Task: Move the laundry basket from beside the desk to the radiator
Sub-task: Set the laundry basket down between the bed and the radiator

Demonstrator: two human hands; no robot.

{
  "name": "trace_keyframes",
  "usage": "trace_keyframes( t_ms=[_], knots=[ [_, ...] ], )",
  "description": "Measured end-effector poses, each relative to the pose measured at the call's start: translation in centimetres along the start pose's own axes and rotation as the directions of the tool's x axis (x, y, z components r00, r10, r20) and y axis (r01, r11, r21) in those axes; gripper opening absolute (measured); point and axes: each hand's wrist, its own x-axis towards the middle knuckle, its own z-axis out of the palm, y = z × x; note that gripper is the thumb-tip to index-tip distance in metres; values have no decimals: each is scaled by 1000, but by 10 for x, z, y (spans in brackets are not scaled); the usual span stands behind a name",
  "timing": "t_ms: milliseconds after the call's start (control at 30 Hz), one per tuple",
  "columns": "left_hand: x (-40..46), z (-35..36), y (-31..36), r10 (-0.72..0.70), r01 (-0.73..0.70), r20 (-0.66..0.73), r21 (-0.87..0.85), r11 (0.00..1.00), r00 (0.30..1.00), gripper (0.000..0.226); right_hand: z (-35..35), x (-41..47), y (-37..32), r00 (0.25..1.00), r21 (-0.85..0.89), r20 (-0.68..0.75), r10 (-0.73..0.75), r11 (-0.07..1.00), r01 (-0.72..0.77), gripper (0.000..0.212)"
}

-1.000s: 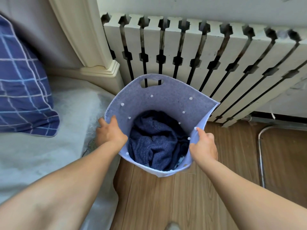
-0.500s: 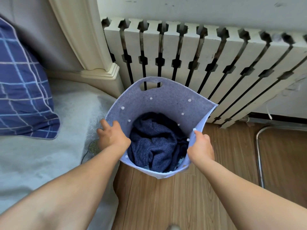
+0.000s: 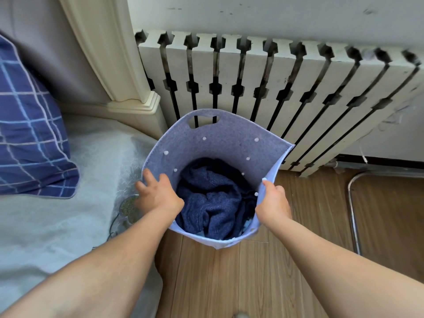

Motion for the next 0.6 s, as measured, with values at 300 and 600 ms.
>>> trace_keyframes(
  t_ms=[300,600],
  knots=[
    [-6,1,7,88,-87,-15,60,994,996,61,-3,-2,-2,1000,-12,-11,-9,1000,9,70],
    [-18,-18,19,160,-161,34,30,986,987,63,-11,-11,-13,998,-38,-62,-33,999,31,56]
  ],
)
